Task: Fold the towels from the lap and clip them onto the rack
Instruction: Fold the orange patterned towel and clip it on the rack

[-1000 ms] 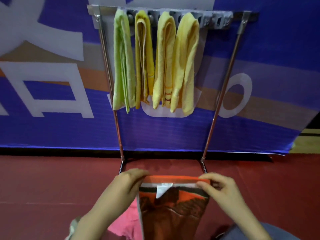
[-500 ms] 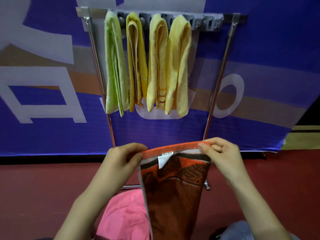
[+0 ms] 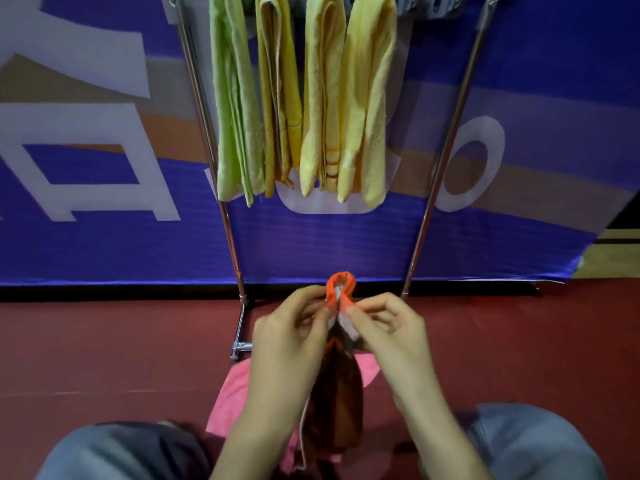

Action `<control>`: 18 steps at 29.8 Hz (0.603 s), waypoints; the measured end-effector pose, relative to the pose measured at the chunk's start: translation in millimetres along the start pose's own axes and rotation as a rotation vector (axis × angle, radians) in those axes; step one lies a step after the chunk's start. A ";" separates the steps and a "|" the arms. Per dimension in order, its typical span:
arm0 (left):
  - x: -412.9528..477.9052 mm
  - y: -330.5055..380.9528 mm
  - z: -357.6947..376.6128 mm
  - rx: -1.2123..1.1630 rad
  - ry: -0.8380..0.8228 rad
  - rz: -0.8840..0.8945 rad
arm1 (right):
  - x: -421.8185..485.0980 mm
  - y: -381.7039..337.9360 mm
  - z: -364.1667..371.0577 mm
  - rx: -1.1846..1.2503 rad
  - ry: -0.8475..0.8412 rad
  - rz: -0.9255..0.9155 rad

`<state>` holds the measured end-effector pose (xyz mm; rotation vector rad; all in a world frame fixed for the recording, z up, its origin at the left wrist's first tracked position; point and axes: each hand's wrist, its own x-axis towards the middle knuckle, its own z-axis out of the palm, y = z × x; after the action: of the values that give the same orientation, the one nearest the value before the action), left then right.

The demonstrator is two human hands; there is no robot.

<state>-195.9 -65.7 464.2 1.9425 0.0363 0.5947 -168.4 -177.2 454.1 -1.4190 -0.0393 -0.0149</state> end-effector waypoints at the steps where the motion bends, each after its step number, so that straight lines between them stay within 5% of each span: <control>1: -3.2 0.3 0.6 -0.021 0.000 0.001 | -2.1 1.4 2.7 0.002 -0.024 0.013; 11: -15.2 -11.0 -2.3 0.020 -0.135 0.046 | -9.2 5.8 -4.0 0.264 -0.233 0.252; 18: -4.5 -13.3 -20.4 -0.205 -0.212 -0.002 | 2.7 16.9 -29.1 -0.185 -0.206 -0.145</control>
<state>-205.3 -43.7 457.5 1.7952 -0.1509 0.3733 -164.6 -203.4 433.1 -1.5963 -0.3179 0.0087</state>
